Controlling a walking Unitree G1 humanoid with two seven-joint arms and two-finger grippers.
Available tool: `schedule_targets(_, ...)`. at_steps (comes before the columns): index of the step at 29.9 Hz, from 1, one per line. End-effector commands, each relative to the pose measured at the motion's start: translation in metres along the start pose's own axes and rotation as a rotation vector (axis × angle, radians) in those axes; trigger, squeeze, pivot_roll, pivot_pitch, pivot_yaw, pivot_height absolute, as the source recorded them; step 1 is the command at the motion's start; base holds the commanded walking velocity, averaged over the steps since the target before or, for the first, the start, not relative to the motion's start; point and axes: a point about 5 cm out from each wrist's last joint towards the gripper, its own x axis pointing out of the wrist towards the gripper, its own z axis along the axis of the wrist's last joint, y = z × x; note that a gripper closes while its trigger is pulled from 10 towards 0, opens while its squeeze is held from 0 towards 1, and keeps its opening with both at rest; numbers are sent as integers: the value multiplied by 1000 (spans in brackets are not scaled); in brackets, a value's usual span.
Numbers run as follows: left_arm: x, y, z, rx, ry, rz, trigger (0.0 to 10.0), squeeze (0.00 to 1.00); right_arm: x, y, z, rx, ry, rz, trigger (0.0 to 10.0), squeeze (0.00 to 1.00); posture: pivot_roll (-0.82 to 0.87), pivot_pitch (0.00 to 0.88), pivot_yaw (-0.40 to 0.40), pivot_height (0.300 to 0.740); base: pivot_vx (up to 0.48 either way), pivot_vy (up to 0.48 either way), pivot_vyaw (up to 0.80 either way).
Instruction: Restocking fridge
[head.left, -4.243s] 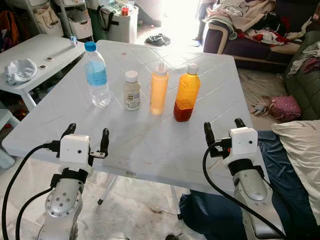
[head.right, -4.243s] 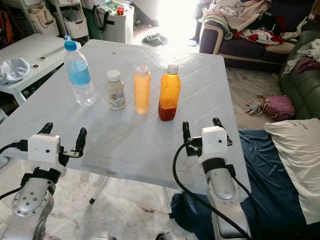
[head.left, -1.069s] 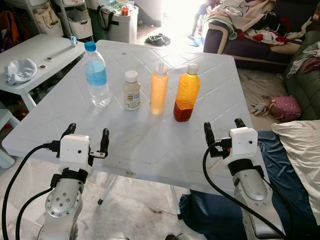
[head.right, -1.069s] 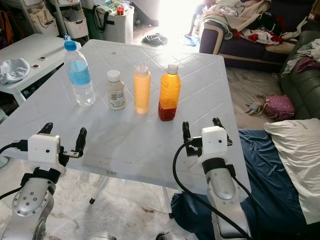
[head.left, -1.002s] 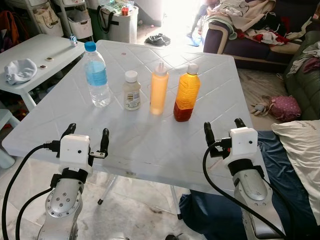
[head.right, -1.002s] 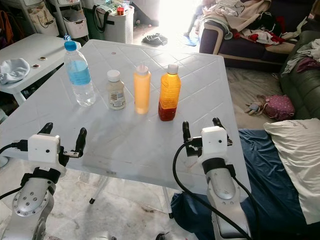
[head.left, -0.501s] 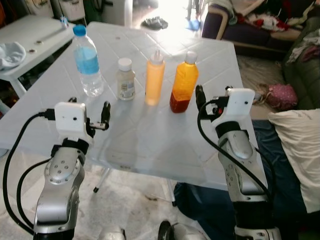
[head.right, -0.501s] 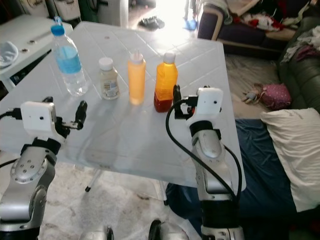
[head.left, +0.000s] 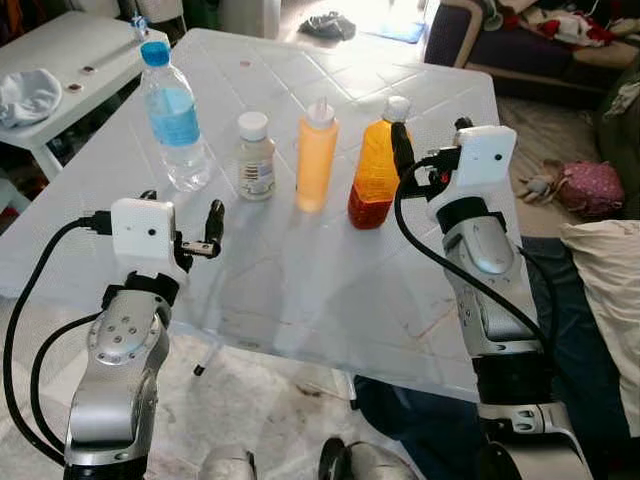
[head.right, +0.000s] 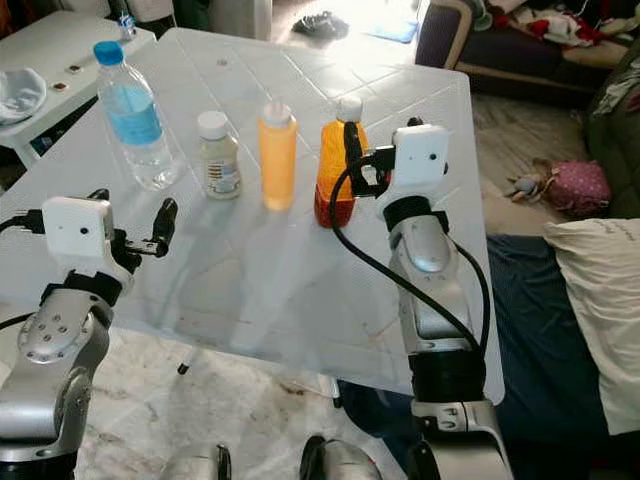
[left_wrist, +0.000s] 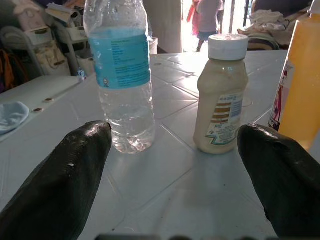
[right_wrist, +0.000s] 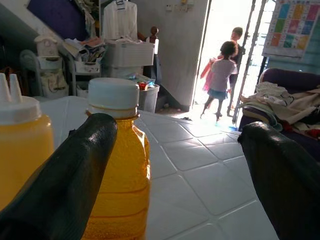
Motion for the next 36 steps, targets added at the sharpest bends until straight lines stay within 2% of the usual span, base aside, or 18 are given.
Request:
schedule_targets(1, 0, 1, 5, 3, -14, -2, 10000, 0, 0, 0, -2, 4, -2, 13, 10000, 0, 98, 156, -59, 740, 0, 0, 0)
schedule_targets(7, 2, -1, 6, 8, -16, -4, 10000, 0, 2, 7, 4, 48, -39, 112, 10000, 0, 100, 154, -60, 740, 0, 0, 0)
schedule_targets(15, 2, -1, 8, 9, -23, 5, 10000, 0, -5, 12, 4, 60, -25, 123, 10000, 0, 94, 150, -69, 740, 0, 0, 0)
schedule_targets(20, 2, -4, 5, 8, -15, 3, 10000, 0, -6, 17, 3, 72, -26, 175, 10000, 0, 90, 150, -69, 740, 0, 0, 0)
schedule_targets(27, 4, -6, 6, 14, -20, -4, 10000, 0, 6, 19, 6, 76, -23, 269, 10000, 0, 91, 151, -72, 740, 0, 0, 0)
schedule_targets(36, 5, -7, 6, 19, -24, -6, 10000, 0, 21, 11, 6, 58, -16, 288, 10000, 0, 96, 154, -73, 740, 0, 0, 0)
